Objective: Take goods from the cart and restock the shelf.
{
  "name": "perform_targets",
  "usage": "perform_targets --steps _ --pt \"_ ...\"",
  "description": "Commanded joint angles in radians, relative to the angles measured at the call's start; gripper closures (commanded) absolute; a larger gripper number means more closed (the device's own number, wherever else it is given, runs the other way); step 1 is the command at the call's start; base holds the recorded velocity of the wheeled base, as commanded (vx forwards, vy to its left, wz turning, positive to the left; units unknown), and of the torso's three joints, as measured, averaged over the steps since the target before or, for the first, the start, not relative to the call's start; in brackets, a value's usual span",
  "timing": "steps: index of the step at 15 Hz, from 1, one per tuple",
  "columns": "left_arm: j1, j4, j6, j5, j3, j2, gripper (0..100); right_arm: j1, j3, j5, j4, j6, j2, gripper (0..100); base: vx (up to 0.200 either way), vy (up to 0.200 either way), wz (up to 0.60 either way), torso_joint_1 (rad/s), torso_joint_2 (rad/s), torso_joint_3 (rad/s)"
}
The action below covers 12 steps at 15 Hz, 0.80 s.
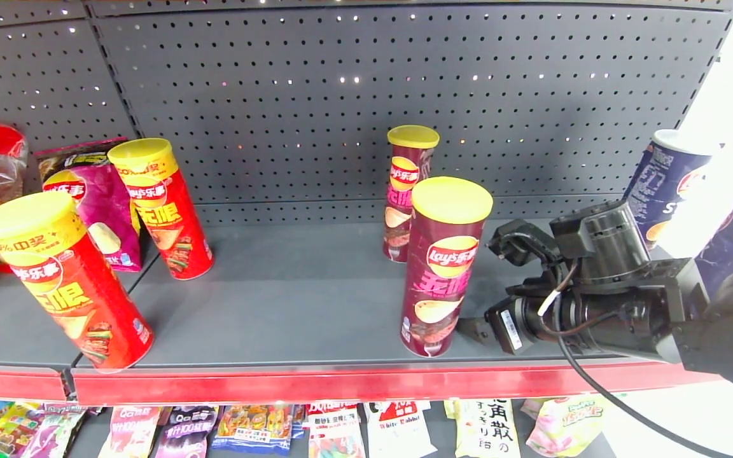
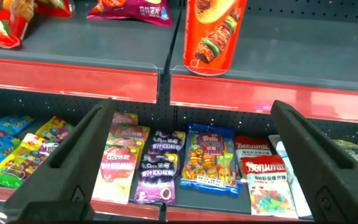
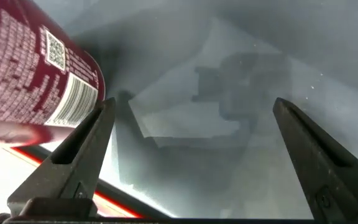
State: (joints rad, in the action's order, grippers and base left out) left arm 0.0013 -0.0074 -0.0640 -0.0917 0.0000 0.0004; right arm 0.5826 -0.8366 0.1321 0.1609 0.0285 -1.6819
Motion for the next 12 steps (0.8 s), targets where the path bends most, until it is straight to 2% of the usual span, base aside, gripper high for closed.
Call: perform_targets --steps 1,12 --pt "0.000 0.000 0.000 0.000 0.000 0.000 0 0.011 -0.002 0.000 0.000 0.001 -0.007 0 0.000 0.000 0.00 0.000 0.00 0.000" --pt "0.000 0.000 0.000 0.000 0.000 0.000 0 0.045 -0.053 0.020 0.000 -0.001 -0.044 0 0.000 0.000 0.00 0.000 0.00 0.000"
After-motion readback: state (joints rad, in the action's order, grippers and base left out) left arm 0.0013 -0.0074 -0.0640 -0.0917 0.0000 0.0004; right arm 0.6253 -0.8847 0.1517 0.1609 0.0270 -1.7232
